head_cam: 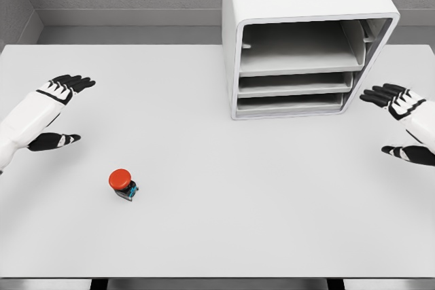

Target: Slide open multi-storey tabletop storage cabinets and put open load switch and slide close multi-storey tabletop storage cabinets

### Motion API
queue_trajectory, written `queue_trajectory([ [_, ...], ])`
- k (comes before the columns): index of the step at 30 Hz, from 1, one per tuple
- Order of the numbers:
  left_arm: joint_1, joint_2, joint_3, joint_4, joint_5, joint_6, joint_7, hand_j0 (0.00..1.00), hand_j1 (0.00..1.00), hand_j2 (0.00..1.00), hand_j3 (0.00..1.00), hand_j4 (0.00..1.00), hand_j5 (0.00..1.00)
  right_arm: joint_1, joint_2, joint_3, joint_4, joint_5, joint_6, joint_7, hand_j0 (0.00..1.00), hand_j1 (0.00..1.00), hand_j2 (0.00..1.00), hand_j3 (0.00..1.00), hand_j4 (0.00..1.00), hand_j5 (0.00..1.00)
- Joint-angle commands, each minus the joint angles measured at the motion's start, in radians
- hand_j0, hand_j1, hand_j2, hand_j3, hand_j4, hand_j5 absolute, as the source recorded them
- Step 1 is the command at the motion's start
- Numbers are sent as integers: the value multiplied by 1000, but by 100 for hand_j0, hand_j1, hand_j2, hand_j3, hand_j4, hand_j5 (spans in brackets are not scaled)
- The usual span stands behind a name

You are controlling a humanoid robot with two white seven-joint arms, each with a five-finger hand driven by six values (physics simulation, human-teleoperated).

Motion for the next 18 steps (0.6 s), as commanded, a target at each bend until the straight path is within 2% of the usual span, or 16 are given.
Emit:
queue_trajectory([
  [1, 0, 0, 2, -2, 7, 1, 2, 100, 100, 100, 100, 100, 100, 0, 3, 1, -31, 27, 0, -6, 100, 100, 100, 100, 100, 100],
  [7, 2, 5, 0, -9, -1, 1, 0, 100, 100, 100, 100, 100, 100, -8, 3, -1, -32, 45, 0, 1, 100, 100, 100, 100, 100, 100],
  [8, -3, 5, 0, -12, -1, 1, -24, 100, 100, 100, 100, 100, 100, -11, 11, 3, -32, 53, 0, 1, 100, 100, 100, 100, 100, 100],
  [10, -9, 8, 17, -20, 2, 1, -138, 100, 100, 100, 100, 100, 100, -15, 62, 3, -31, 76, 0, 1, 100, 100, 100, 100, 100, 100],
  [13, -3, 94, 18, -63, 1, 1, -156, 100, 100, 100, 100, 100, 100, -38, 69, 4, -32, 80, 0, 1, 90, 90, 90, 90, 90, 90],
  [14, -3, 96, 18, -81, 1, 1, -158, 100, 100, 100, 100, 100, 100, -54, 89, 4, -32, 83, 0, 4, 85, 85, 85, 85, 85, 85],
  [16, -2, 129, 14, -100, 2, 1, -158, 100, 100, 100, 100, 100, 100, -107, 118, 4, -32, 73, 0, 76, 77, 77, 77, 77, 77, 77],
  [18, 31, 152, 12, -152, 4, 1, -158, 100, 100, 100, 100, 100, 100, -124, 141, 4, -32, 74, 0, 85, 71, 71, 71, 71, 71, 71],
])
